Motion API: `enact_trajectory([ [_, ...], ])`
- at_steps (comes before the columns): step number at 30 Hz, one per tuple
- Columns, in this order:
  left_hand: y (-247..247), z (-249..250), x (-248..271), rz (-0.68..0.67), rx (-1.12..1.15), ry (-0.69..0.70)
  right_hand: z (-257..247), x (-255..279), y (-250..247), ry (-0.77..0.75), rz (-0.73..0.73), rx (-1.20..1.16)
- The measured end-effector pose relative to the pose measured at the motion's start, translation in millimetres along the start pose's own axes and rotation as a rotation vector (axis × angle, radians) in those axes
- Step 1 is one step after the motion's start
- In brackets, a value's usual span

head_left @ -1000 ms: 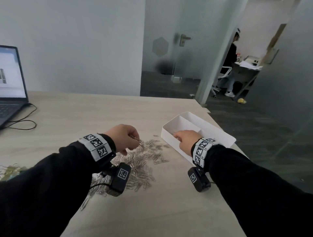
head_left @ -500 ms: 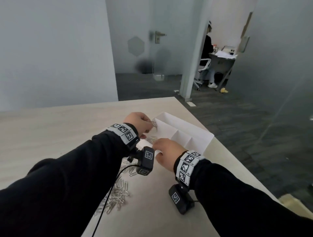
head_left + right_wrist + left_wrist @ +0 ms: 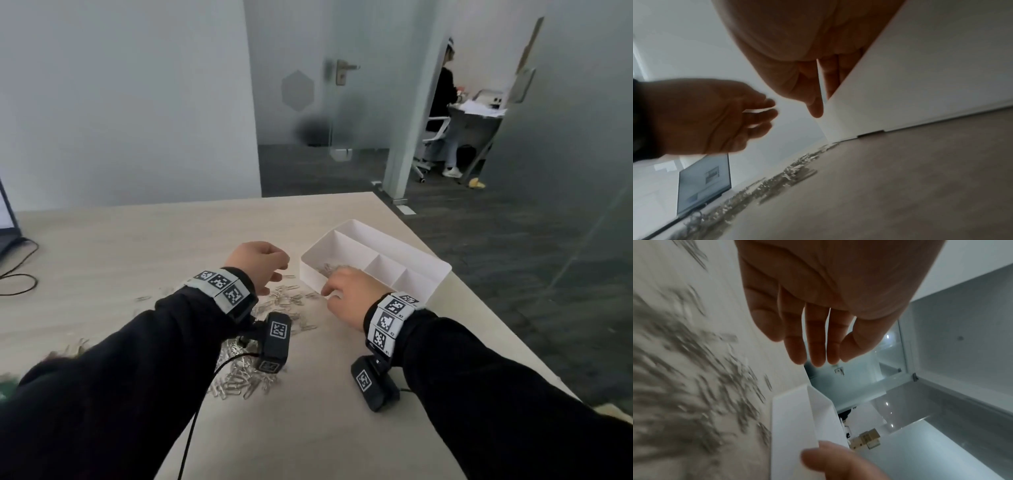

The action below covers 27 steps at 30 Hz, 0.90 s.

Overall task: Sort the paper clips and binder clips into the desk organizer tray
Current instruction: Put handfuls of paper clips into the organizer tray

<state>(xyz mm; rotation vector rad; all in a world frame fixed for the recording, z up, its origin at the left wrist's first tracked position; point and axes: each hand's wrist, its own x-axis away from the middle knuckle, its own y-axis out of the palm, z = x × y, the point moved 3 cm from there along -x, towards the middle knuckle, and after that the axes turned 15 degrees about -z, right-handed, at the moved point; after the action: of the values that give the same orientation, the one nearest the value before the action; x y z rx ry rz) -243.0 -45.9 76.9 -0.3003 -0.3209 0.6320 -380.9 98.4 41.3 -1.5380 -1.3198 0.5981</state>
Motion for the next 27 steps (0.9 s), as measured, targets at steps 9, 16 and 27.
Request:
enact_trajectory([
  [9,-115,-76,72,0.221,-0.034,-0.026,-57,-2,30,-0.033,0.175,-0.492],
  [16,-145,-101,70,0.208,0.061,-0.113,-65,-18,45,0.153,0.127,-0.612],
  [27,-87,-104,59,-0.273,-0.176,-0.238,-114,-28,65,-0.012,-0.194,-0.399],
])
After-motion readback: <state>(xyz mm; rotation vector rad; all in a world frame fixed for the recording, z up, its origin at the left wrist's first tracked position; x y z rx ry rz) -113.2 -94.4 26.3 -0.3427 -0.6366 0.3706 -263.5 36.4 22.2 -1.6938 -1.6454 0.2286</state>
